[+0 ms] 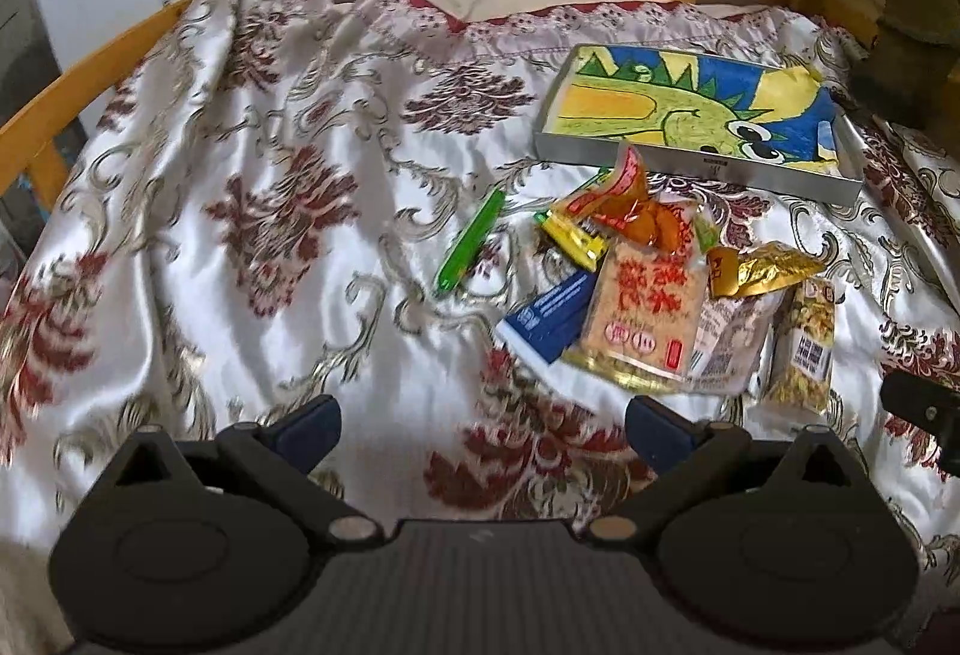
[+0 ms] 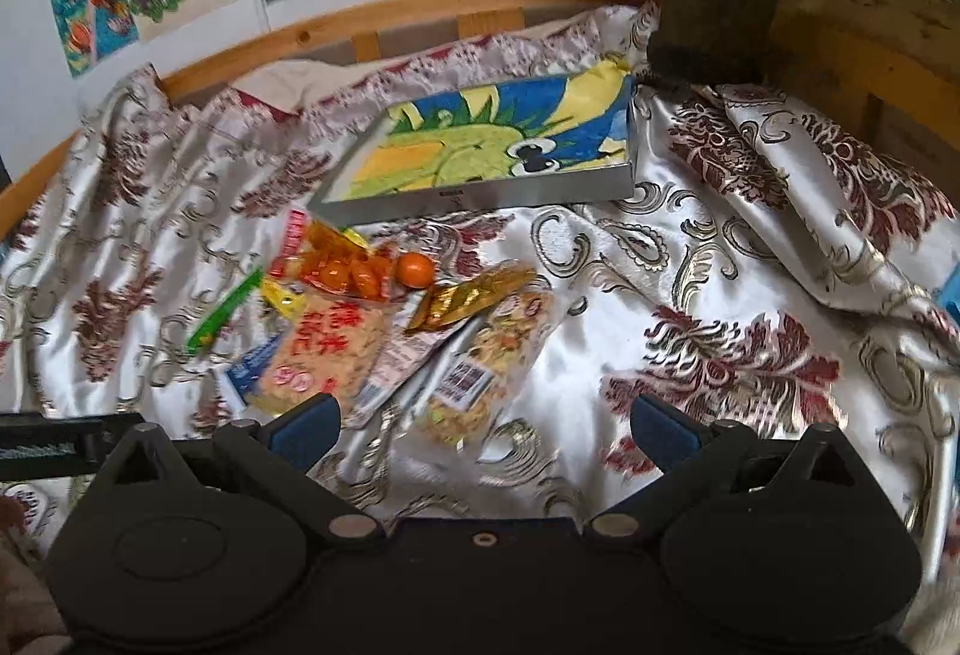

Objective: Organize snacks
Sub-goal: 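Grasp the rice-cake bag with the left tool while the right tool grasps the nut bar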

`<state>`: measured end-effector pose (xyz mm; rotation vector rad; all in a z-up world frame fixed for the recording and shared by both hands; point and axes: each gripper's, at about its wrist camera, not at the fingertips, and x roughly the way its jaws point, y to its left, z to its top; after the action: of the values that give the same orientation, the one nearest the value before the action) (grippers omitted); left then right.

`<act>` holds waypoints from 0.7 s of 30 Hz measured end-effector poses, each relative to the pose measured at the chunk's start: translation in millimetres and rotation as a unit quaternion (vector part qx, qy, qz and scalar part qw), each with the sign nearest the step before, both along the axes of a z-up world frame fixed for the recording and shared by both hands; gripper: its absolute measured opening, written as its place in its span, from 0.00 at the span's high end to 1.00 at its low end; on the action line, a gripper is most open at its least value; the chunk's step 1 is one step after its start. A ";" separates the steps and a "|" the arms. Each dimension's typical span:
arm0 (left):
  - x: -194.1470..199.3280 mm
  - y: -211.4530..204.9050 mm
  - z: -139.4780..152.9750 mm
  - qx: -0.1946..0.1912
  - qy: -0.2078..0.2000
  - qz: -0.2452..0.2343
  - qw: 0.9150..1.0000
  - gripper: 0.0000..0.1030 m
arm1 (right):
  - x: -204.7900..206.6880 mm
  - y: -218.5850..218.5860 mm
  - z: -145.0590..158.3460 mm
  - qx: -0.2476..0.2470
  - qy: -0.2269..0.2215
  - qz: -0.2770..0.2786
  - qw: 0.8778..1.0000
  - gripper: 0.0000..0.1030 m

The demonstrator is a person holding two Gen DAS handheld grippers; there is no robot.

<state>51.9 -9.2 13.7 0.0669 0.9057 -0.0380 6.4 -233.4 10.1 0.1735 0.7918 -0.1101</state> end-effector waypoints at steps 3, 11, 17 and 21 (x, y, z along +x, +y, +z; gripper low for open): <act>22.2 -1.9 1.5 -0.001 0.016 -0.017 1.000 0.00 | 18.1 -9.0 -4.5 0.006 0.018 0.004 1.000 0.01; 71.7 -14.8 -14.0 -0.003 0.025 -0.080 0.996 0.00 | 57.8 -18.1 -23.3 -0.017 0.044 0.047 0.998 0.01; 94.0 -26.1 -35.5 -0.014 0.035 -0.102 0.994 0.00 | 74.4 -22.0 -35.2 -0.026 0.045 0.039 0.998 0.01; 101.7 -33.9 -47.0 -0.013 0.042 -0.117 0.992 0.00 | 81.2 -21.3 -39.2 -0.020 0.047 0.039 0.998 0.01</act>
<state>153.6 -43.1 -33.3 0.1475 0.9786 -0.2718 87.5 -254.7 -29.1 0.0995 0.8885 -0.0602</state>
